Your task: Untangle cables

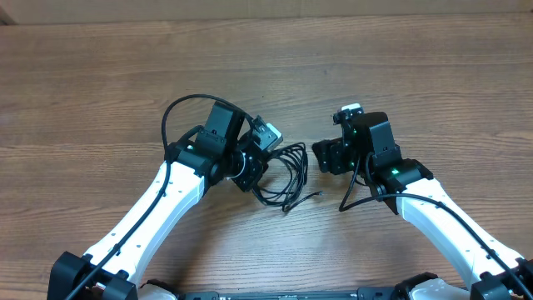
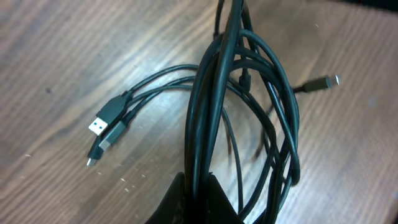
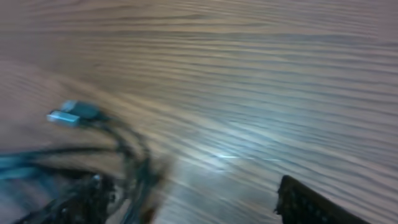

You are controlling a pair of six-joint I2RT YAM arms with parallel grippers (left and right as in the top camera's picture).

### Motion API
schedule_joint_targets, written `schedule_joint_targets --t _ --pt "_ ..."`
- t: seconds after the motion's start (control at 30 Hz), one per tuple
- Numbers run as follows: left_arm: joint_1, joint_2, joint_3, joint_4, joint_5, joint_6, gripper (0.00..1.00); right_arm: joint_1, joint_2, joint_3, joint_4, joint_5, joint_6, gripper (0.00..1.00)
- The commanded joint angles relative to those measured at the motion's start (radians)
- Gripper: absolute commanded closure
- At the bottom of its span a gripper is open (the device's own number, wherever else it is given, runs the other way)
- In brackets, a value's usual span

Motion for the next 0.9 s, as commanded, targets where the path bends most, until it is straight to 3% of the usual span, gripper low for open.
schedule_joint_targets --t 0.0,0.33,0.43,0.87 --pt "0.004 -0.014 0.009 0.020 -0.018 -0.027 0.96 -0.003 0.005 0.027 0.022 -0.159 0.004 0.12" --pt "0.002 -0.014 0.009 0.029 0.017 -0.034 0.96 -0.003 0.005 0.027 0.043 -0.202 0.003 0.11" --pt "0.001 -0.014 0.009 0.031 0.075 -0.033 0.96 -0.003 0.005 0.027 0.043 -0.175 0.001 0.11" --pt "0.001 -0.014 0.009 0.031 0.078 -0.032 0.96 -0.003 0.005 0.027 0.055 -0.007 -0.016 0.08"
